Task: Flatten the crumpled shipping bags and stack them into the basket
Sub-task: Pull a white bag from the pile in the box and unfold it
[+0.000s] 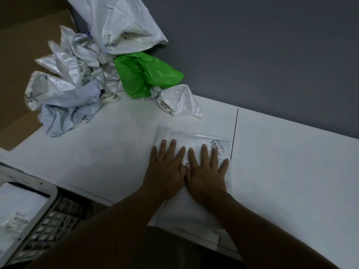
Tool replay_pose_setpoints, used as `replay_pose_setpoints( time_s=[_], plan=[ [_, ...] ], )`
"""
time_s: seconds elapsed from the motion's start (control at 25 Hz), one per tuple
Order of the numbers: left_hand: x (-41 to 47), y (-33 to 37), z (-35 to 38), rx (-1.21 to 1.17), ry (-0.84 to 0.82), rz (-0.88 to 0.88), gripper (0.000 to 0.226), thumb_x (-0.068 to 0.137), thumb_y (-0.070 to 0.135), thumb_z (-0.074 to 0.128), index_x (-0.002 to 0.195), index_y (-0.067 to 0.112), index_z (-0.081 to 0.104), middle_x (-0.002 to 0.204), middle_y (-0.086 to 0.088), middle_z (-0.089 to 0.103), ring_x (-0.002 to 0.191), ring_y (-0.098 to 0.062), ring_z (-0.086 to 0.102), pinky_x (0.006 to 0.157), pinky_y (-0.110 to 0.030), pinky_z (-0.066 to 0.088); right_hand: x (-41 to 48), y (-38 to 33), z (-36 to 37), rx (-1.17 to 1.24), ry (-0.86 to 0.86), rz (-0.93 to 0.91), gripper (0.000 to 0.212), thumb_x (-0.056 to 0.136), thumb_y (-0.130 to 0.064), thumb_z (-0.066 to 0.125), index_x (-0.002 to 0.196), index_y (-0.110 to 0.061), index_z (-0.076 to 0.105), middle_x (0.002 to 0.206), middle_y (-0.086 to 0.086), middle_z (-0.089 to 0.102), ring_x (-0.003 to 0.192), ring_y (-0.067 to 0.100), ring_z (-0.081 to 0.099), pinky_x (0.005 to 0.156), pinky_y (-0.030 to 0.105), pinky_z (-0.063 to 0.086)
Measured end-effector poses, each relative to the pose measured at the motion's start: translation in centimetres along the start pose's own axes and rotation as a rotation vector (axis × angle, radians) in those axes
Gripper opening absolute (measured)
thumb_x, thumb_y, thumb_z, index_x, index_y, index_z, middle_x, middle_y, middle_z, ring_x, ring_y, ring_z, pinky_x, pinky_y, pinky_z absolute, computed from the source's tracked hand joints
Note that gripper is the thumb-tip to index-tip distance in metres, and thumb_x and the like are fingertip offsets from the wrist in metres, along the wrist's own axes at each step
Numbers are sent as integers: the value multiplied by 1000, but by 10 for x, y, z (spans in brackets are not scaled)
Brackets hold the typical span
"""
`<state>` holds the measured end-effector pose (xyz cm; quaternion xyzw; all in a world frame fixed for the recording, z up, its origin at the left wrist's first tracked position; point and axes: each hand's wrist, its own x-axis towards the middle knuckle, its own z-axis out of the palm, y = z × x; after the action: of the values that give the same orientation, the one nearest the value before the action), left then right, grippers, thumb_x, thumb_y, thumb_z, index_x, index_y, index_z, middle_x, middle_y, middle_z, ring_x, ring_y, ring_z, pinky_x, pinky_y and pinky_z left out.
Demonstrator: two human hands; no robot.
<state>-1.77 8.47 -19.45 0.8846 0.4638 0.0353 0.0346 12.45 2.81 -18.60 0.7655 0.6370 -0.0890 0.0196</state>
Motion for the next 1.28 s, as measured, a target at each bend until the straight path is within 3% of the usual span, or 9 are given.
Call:
replay_pose_setpoints(
  time_s=[0.24,0.48,0.6,0.68,0.84,1.0,1.16,1.28],
  plan=[
    [2,0,3,3,8,-11,61,97,45,23,149,19,41,158,-16,31,147,-39,25,117,-60,21,1,2,11,-29,36,2,71,99,-64,6,157,-29,-14,166,16,-15,151,43,-16,115,72,0],
    [0,1,-1,-18,-30,14,60,96,44,27,144,17,50,152,-17,41,142,-41,35,113,-63,27,-3,0,5,-21,8,1,78,88,-66,-12,157,-30,-14,166,14,-17,151,41,-17,115,71,-2],
    [1,0,-11,-4,-83,18,63,98,48,15,156,23,22,164,-12,11,152,-35,6,120,-56,5,-4,-2,-4,-36,-33,5,84,82,-67,-17,158,-29,-14,166,14,-18,151,41,-18,115,71,-2],
    [4,-5,-21,-27,-99,-56,60,103,45,20,158,25,8,166,-9,-2,152,-30,-6,122,-53,-1,-5,-5,-15,-53,-60,10,80,89,-67,-10,158,-27,-11,166,15,-16,151,42,-16,115,72,-2],
    [8,-21,-71,-236,55,-304,58,103,37,32,157,22,16,165,-9,12,152,-29,6,121,-51,12,5,-22,-59,-14,-126,33,75,99,-66,8,158,-26,-13,166,11,-18,152,37,-15,118,65,-4],
    [17,-59,-132,-545,249,-505,57,104,42,33,155,18,26,160,-13,26,146,-33,23,117,-47,23,46,-65,-122,109,25,-22,70,103,-58,21,161,-22,0,168,13,0,155,31,0,121,60,9],
    [36,-116,-178,-576,406,-527,51,97,32,44,144,11,42,138,-22,50,129,-42,44,104,-47,36,104,-109,-181,212,164,-132,70,103,-47,42,159,-13,17,164,18,19,150,36,18,119,51,24],
    [52,-156,-200,-575,393,-533,55,93,21,54,146,13,39,140,-19,48,132,-38,41,107,-41,32,151,-149,-210,245,124,-212,68,97,-32,57,156,-14,27,162,23,19,145,40,29,117,43,30]
  ],
)
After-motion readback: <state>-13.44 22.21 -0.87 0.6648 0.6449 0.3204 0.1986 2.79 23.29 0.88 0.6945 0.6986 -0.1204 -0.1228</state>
